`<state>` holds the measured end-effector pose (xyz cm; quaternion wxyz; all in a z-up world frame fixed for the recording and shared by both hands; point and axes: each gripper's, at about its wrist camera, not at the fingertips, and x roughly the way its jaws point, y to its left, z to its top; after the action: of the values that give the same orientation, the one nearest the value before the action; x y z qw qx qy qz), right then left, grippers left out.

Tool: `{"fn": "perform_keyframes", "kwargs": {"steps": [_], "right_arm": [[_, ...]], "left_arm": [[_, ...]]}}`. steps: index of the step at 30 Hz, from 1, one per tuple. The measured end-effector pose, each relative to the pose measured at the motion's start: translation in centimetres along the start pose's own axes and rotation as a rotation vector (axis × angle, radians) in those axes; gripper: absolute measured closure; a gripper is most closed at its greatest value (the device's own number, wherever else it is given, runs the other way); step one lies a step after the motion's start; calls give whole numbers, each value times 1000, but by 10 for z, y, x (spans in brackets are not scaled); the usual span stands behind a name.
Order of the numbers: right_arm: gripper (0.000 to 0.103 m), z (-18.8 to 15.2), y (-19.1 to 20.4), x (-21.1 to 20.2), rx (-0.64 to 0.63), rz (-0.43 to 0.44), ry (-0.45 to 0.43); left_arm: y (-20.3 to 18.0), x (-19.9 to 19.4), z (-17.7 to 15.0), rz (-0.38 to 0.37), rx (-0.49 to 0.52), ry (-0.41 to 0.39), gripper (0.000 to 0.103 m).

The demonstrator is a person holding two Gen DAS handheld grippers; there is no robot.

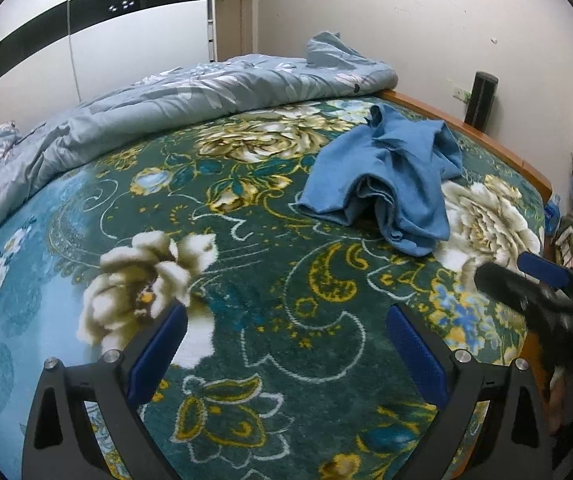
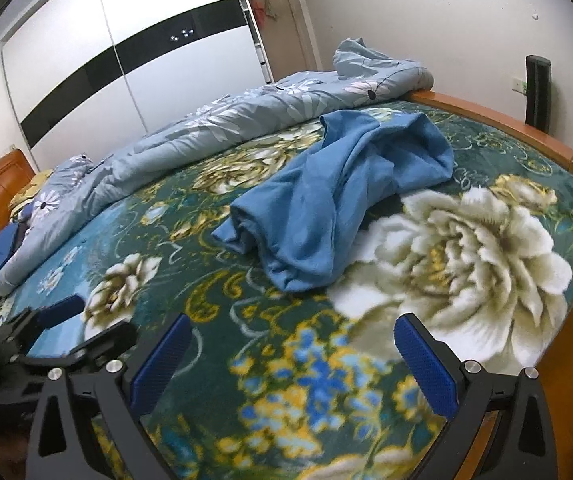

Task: Fold clothes
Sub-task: 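Grasp the crumpled blue shirt with the right tool and lift it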

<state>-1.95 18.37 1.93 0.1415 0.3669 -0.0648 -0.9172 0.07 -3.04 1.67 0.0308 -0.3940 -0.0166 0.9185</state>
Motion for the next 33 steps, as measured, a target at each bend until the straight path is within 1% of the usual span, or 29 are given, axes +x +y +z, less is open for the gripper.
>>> {"fn": "perform_keyframes", "kwargs": {"steps": [2,5,6,7,10,12,15,19,22,24,27,30,32,33], "right_arm": [[0,9,-6,8,20,25,-20],[4,24,-14,26,50,25,-17],[10,30,-16,33,61,25,-12],[14,35,-18,42,73,28,2],[45,46,-25,67,121,55,45],[50,48,-29,81,153,67,73],[92,46,-29,84,186,65,84],[96,50,-21,59,200,117,32],[96,59,7,28,119,154,-9],[96,66,27,11,94,236,-29],[98,74,66,-11,37,355,-46],[98,78,112,-21,-33,432,-41],[100,78,147,-24,-80,481,-35],[100,78,166,-25,-112,491,-32]], "left_arm": [[8,0,-1,-19,-22,1,3],[19,-1,-1,-30,-47,-1,3],[21,-2,-2,-28,-50,-4,3],[24,-3,-2,-25,-52,-6,3],[31,-7,-3,-13,-56,-12,3],[36,-10,-4,-5,-55,-14,3],[46,-16,-6,-3,-73,-16,3],[64,-28,-10,-4,-123,-29,3],[77,-42,-14,-4,-161,-45,3],[86,-55,-17,-1,-180,-63,3],[101,-75,-23,11,-205,-90,3],[121,-97,-31,33,-235,-116,3],[141,-114,-40,60,-264,-135,3],[150,-121,-44,70,-278,-140,3]]}}
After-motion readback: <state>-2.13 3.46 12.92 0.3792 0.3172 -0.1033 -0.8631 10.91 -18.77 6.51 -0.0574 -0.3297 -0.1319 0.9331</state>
